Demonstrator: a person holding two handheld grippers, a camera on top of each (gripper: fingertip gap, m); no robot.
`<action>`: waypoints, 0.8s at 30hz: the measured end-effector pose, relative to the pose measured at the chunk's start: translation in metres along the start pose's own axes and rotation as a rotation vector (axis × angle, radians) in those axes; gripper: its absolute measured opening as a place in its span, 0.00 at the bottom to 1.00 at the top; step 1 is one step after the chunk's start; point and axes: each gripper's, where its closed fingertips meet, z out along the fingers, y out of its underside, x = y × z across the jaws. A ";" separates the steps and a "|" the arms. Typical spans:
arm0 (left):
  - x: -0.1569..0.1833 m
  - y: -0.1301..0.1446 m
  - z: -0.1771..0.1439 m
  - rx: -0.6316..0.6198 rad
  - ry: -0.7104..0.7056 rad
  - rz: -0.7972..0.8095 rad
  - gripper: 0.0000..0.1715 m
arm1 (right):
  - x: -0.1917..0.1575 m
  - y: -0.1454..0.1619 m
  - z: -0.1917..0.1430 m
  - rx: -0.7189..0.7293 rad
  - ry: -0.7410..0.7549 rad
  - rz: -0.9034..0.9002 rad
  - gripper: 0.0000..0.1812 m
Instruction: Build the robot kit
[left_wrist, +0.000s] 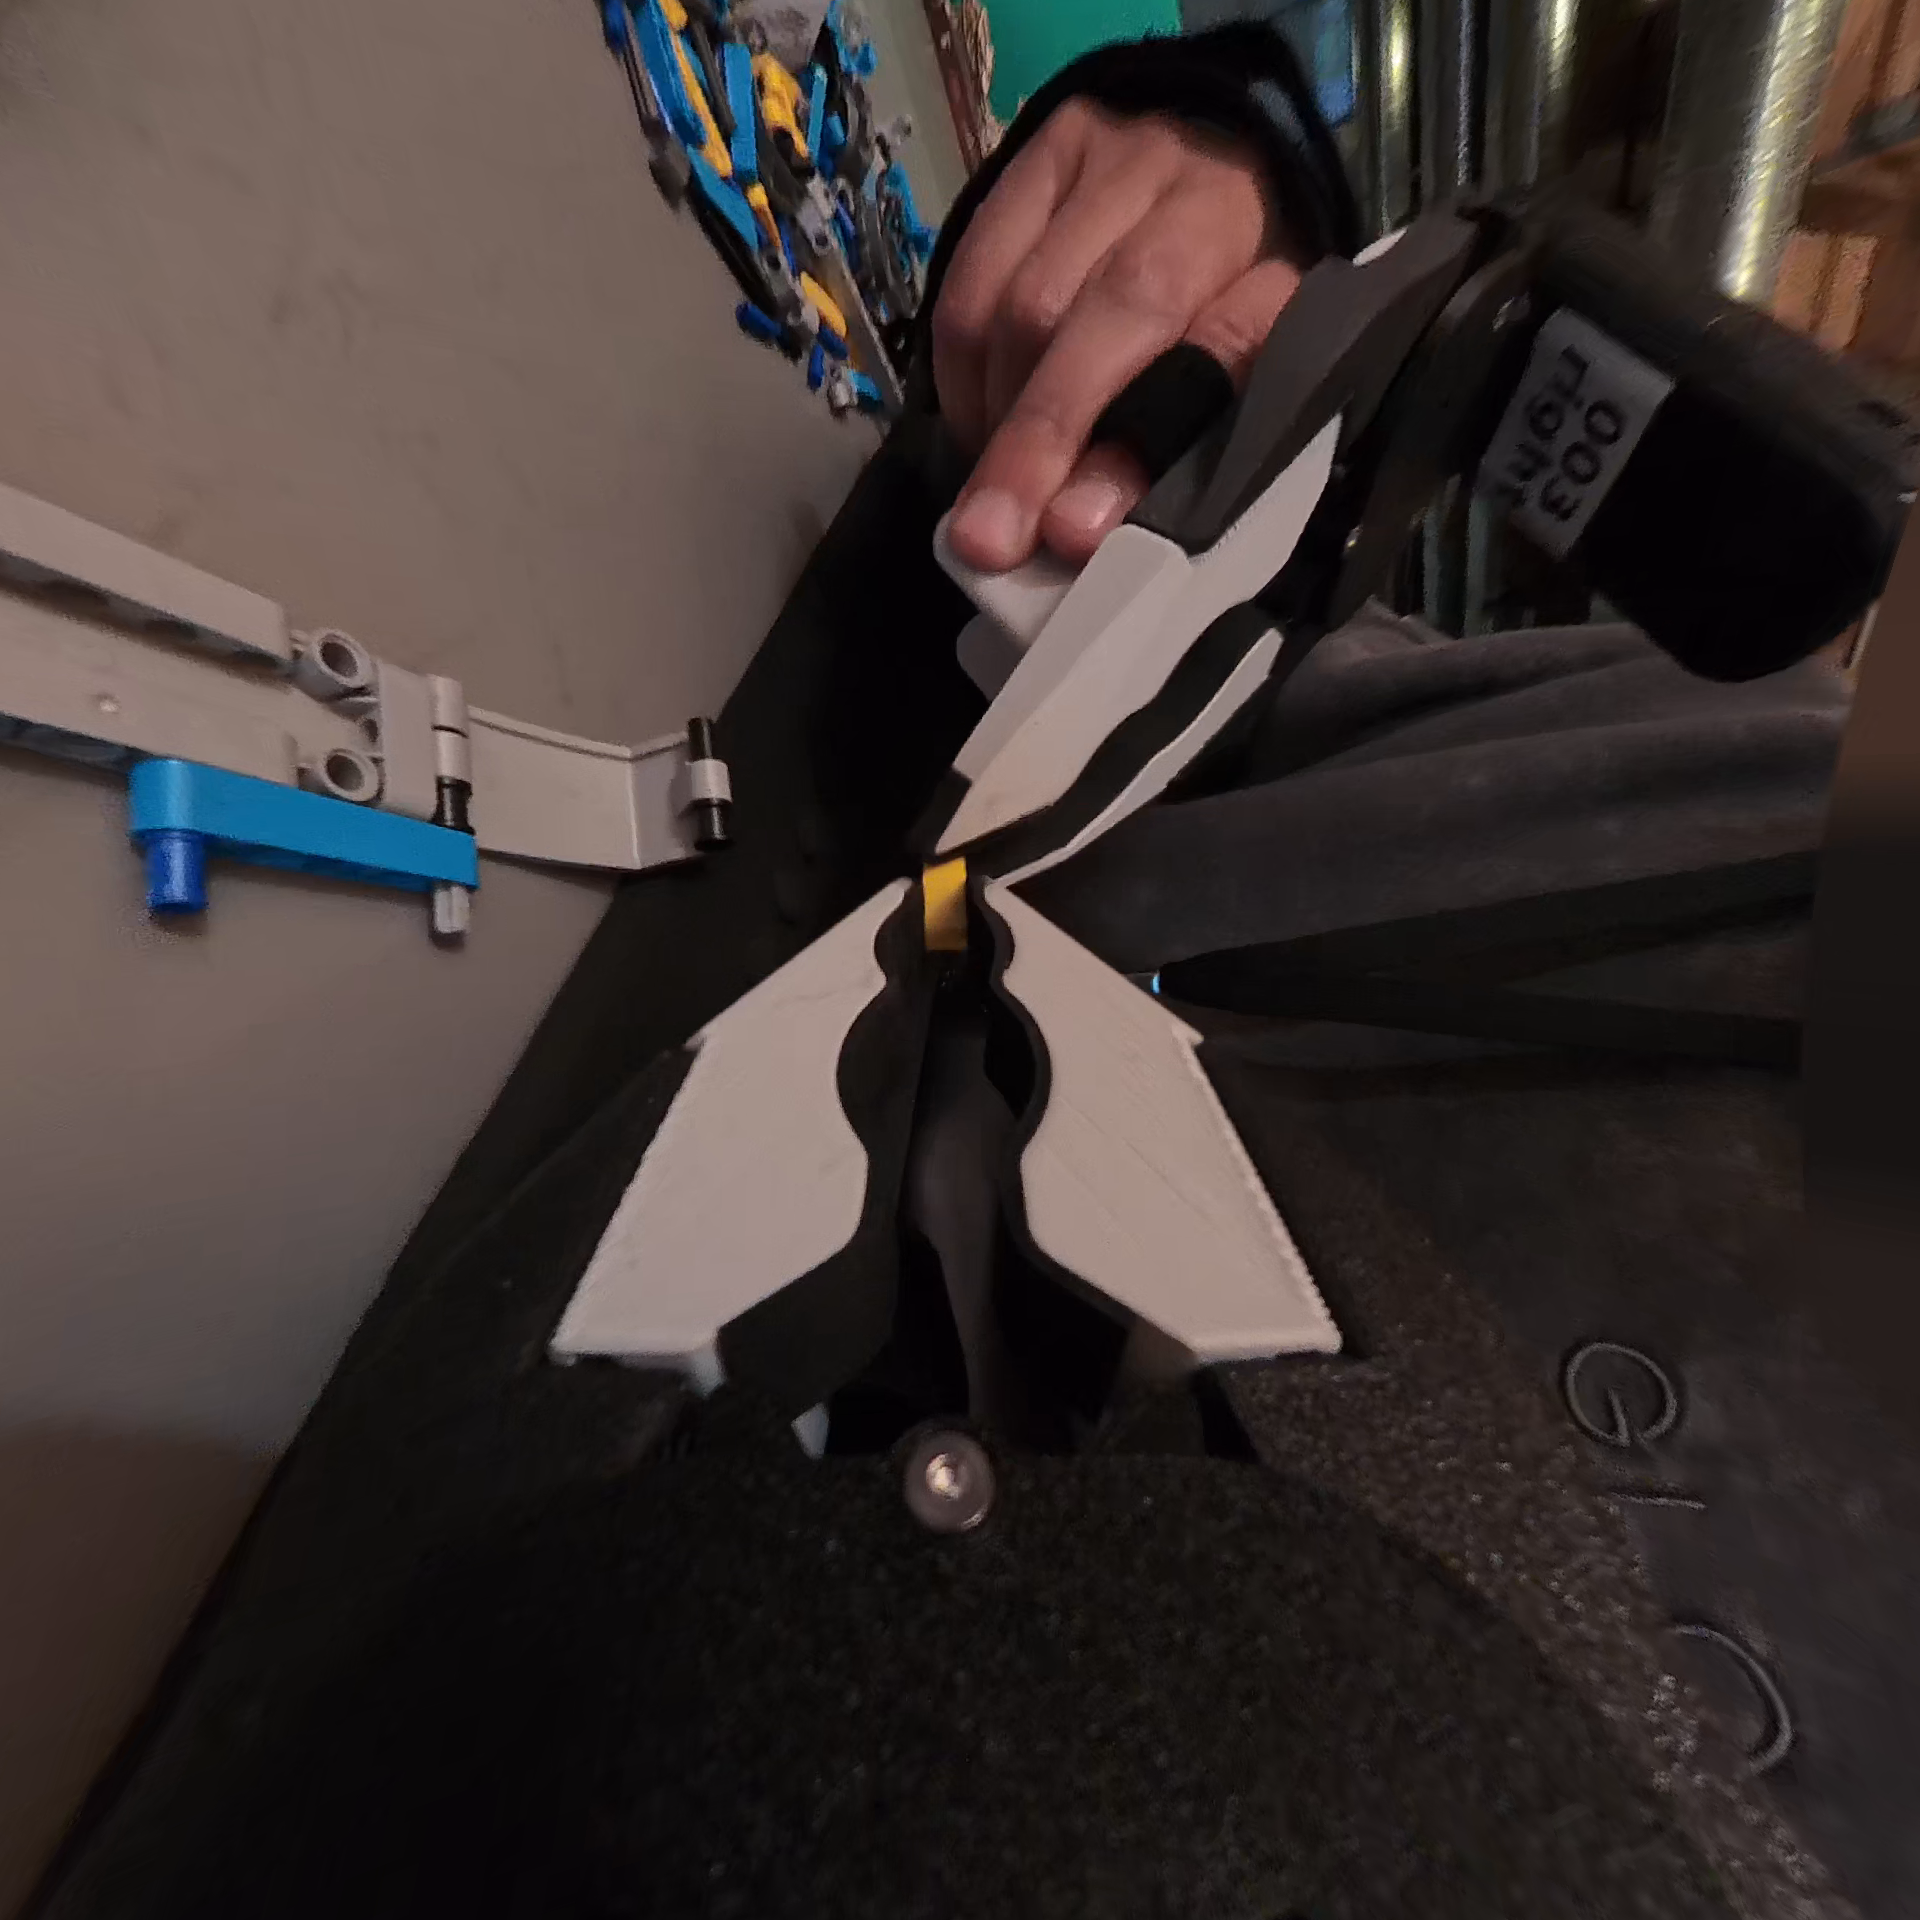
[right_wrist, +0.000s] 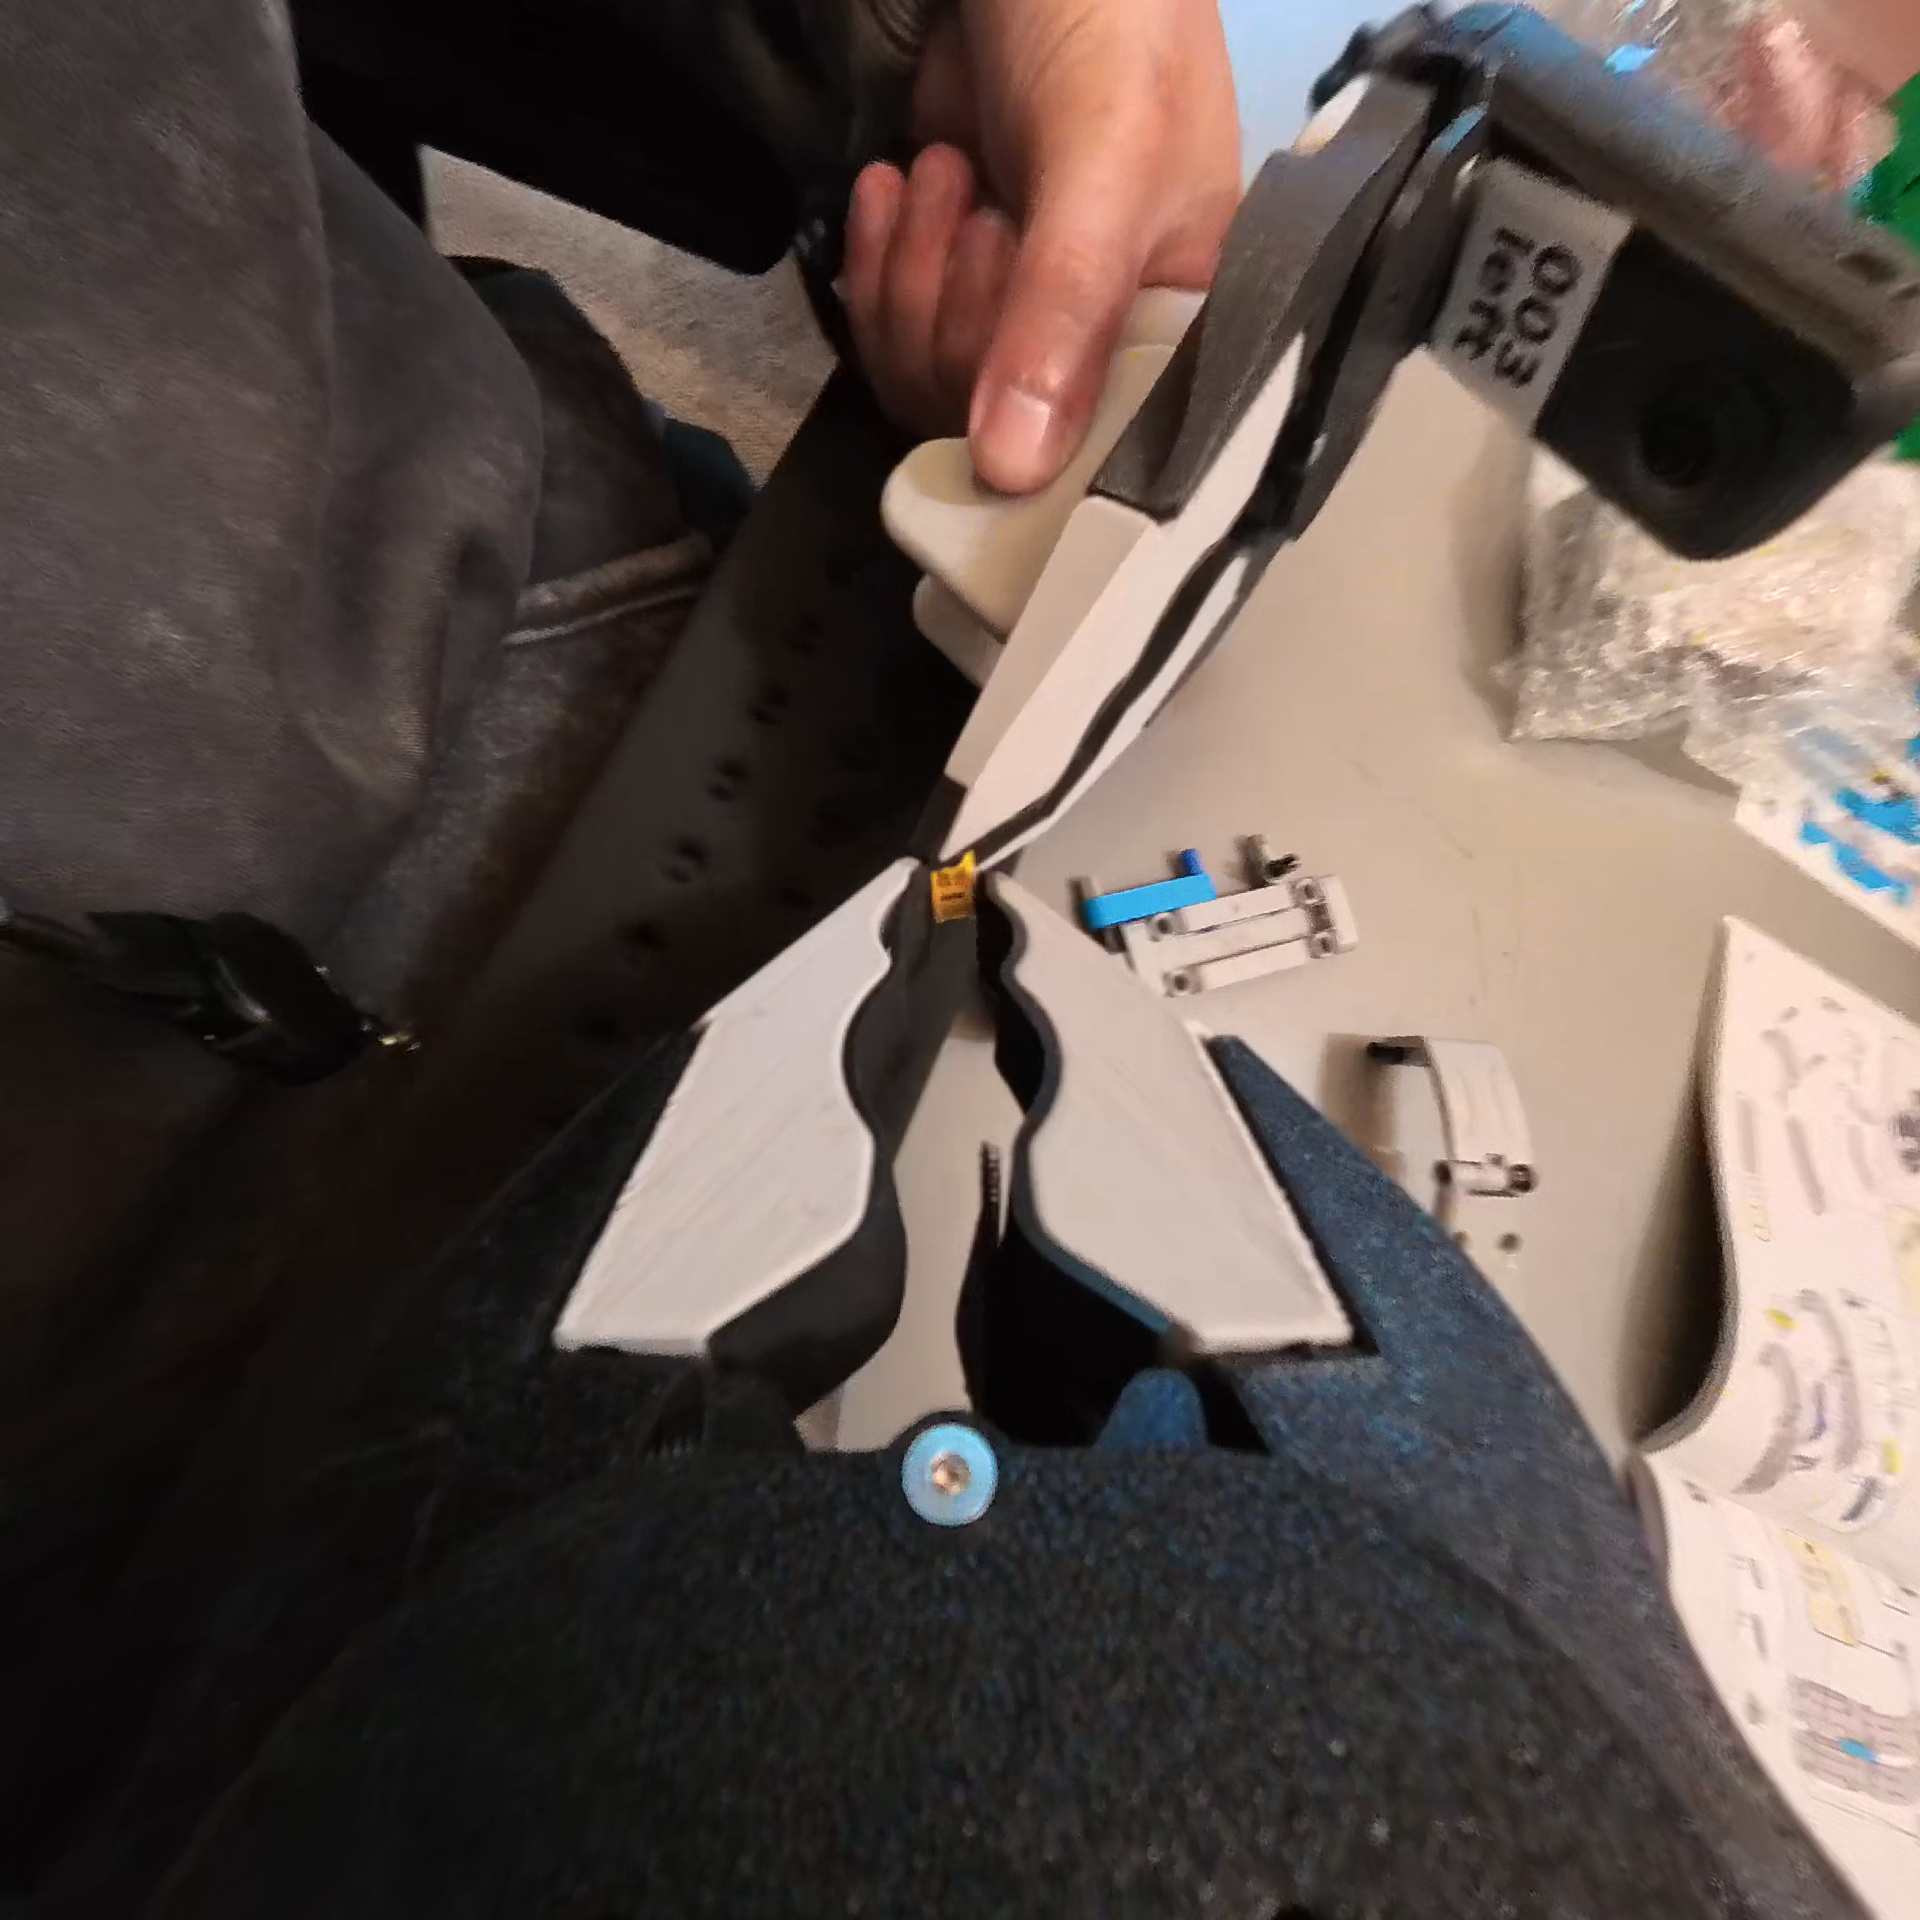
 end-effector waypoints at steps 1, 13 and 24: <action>0.001 -0.001 -0.001 0.007 0.010 -0.003 0.03 | 0.001 -0.001 -0.001 0.017 0.009 0.010 0.03; 0.010 -0.001 -0.003 0.003 0.075 -0.005 0.03 | -0.002 -0.010 -0.012 0.085 -0.009 0.088 0.09; 0.008 0.002 0.001 -0.018 0.058 -0.004 0.03 | -0.010 -0.001 -0.003 -0.026 -0.009 0.050 0.15</action>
